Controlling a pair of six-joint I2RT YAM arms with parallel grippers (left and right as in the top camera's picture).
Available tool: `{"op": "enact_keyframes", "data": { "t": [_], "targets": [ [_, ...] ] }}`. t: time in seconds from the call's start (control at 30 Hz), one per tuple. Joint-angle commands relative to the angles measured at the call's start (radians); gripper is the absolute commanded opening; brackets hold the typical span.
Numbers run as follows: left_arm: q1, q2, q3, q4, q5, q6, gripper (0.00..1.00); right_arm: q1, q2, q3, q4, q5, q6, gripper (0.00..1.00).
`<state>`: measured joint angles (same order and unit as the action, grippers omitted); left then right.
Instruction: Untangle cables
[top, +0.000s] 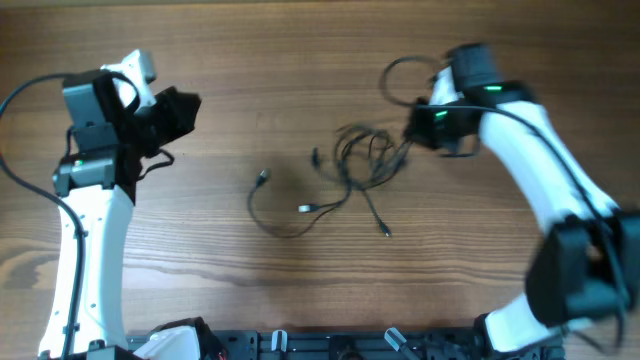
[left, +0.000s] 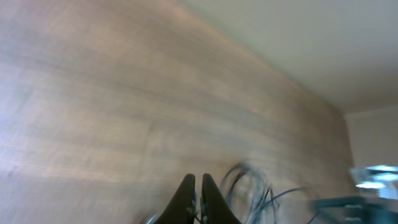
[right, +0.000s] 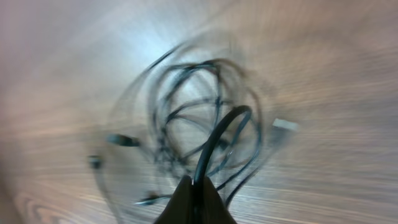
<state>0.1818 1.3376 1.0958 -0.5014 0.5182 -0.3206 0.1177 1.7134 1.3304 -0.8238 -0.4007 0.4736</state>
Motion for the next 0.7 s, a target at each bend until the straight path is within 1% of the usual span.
{"op": "enact_keyframes", "data": {
  "t": [0.0, 0.03, 0.07, 0.1, 0.13, 0.17, 0.2, 0.23, 0.27, 0.3, 0.33, 0.4, 0.43, 0.47, 0.5, 0.6, 0.67],
  "targets": [
    [0.028, 0.031, 0.000, -0.045, 0.067, -0.005, 0.04, -0.070, -0.153, 0.003, 0.016, -0.227, -0.185, 0.05],
    [0.015, 0.040, 0.000, -0.037, 0.138, -0.005, 0.04, -0.067, -0.167, 0.003, 0.024, -0.284, -0.211, 0.04],
    [-0.003, 0.047, 0.000, -0.027, 0.197, -0.003, 0.04, -0.048, -0.171, 0.003, 0.027, -0.297, -0.222, 0.04],
    [-0.033, 0.054, 0.000, -0.018, 0.230, -0.001, 0.06, -0.019, -0.167, 0.003, 0.027, -0.296, -0.247, 0.05],
    [-0.057, 0.059, 0.000, -0.015, 0.229, -0.001, 0.12, 0.003, -0.166, 0.003, 0.027, -0.297, -0.265, 0.05],
    [-0.079, 0.062, 0.000, -0.015, 0.229, -0.001, 0.20, 0.026, -0.166, 0.003, 0.031, -0.297, -0.272, 0.05],
    [-0.117, 0.066, 0.000, -0.019, 0.230, -0.002, 0.42, 0.076, -0.166, 0.003, 0.061, -0.313, -0.302, 0.04],
    [-0.158, 0.068, 0.000, -0.020, 0.230, -0.002, 0.52, 0.119, -0.166, 0.003, 0.093, -0.332, -0.325, 0.04],
    [-0.202, 0.068, 0.000, -0.017, 0.230, -0.001, 0.52, 0.167, -0.167, 0.004, 0.134, -0.334, -0.342, 0.04],
    [-0.252, 0.068, 0.000, -0.011, 0.229, 0.014, 0.50, 0.197, -0.167, 0.008, 0.163, -0.334, -0.338, 0.04],
    [-0.285, 0.069, 0.000, -0.009, 0.228, 0.047, 0.50, 0.207, -0.169, 0.014, 0.183, -0.335, -0.314, 0.04],
    [-0.366, 0.073, 0.000, -0.008, 0.207, 0.139, 0.56, 0.206, -0.169, 0.028, 0.225, -0.363, -0.211, 0.04],
    [-0.391, 0.077, 0.000, -0.008, 0.187, 0.153, 0.57, 0.201, -0.169, 0.028, 0.249, -0.413, -0.199, 0.04],
    [-0.434, 0.084, 0.000, -0.009, 0.115, 0.159, 0.57, 0.191, -0.173, 0.028, 0.285, -0.518, -0.201, 0.05],
    [-0.455, 0.097, 0.000, -0.012, 0.070, 0.156, 0.57, 0.180, -0.180, 0.028, 0.308, -0.581, -0.203, 0.04],
    [-0.460, 0.137, 0.000, -0.009, 0.103, 0.156, 0.59, 0.160, -0.192, 0.028, 0.391, -0.706, -0.215, 0.04],
    [-0.460, 0.195, 0.000, 0.029, 0.193, 0.157, 0.64, 0.162, -0.192, 0.028, 0.480, -0.814, -0.211, 0.04]
  ]
}}
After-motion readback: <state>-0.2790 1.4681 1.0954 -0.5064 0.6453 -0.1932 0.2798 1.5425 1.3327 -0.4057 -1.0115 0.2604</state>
